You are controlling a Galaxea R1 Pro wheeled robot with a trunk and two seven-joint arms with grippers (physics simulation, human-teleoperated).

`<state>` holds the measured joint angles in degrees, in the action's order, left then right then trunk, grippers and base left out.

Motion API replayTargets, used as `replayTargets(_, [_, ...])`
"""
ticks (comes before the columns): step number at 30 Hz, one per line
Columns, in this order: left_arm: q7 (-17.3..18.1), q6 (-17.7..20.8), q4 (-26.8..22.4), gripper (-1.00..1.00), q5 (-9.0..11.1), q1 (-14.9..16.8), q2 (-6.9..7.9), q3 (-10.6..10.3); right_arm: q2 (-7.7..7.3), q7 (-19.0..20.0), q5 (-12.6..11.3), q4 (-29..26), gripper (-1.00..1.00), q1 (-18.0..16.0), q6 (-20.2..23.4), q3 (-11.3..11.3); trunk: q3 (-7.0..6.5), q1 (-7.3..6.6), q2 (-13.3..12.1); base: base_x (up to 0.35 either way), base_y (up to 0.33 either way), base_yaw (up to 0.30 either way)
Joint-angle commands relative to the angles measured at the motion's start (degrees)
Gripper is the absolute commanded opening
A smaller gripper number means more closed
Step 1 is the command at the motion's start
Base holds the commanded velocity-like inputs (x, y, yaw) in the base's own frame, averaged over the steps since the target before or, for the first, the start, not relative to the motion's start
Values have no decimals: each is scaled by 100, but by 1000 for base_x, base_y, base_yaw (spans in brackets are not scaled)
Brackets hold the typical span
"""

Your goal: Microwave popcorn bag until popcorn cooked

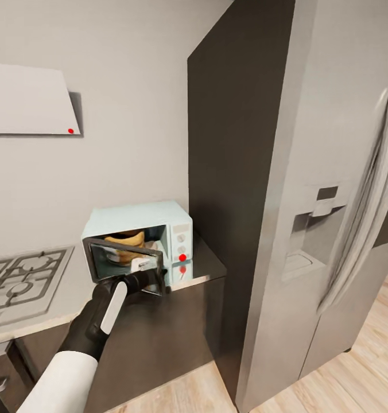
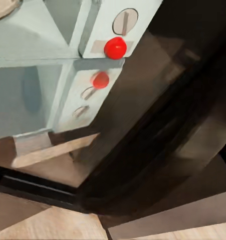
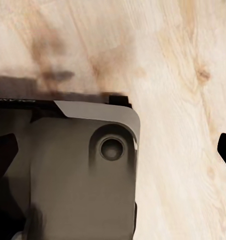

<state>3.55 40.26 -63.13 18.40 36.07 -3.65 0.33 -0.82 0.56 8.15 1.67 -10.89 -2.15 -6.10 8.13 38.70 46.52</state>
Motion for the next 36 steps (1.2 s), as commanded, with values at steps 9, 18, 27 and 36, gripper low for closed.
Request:
replayTargets(9, [-730, 10, 11, 100, 54, 5, -36, -770, 3, 6, 64, 18, 100, -9, -23, -49, 9, 4, 6, 321, 0, 0])
replayTargets(18, [-1233, 5, 1, 100, 59, 5, -39, -789, 3, 6, 64, 17, 100, -9, -23, -49, 9, 4, 6, 266, 0, 0])
replayTargets(27, [-1372, 0, 41, 100, 64, 5, -45, -789, 3, 6, 64, 18, 100, -9, -23, -49, 9, 4, 6, 247, 0, 0])
replayTargets(36, [-1647, 25, 1, 100, 126, 5, -68, -773, 2, 6, 70, 18, 100, -9, -23, -49, 9, 4, 6, 82, 0, 0])
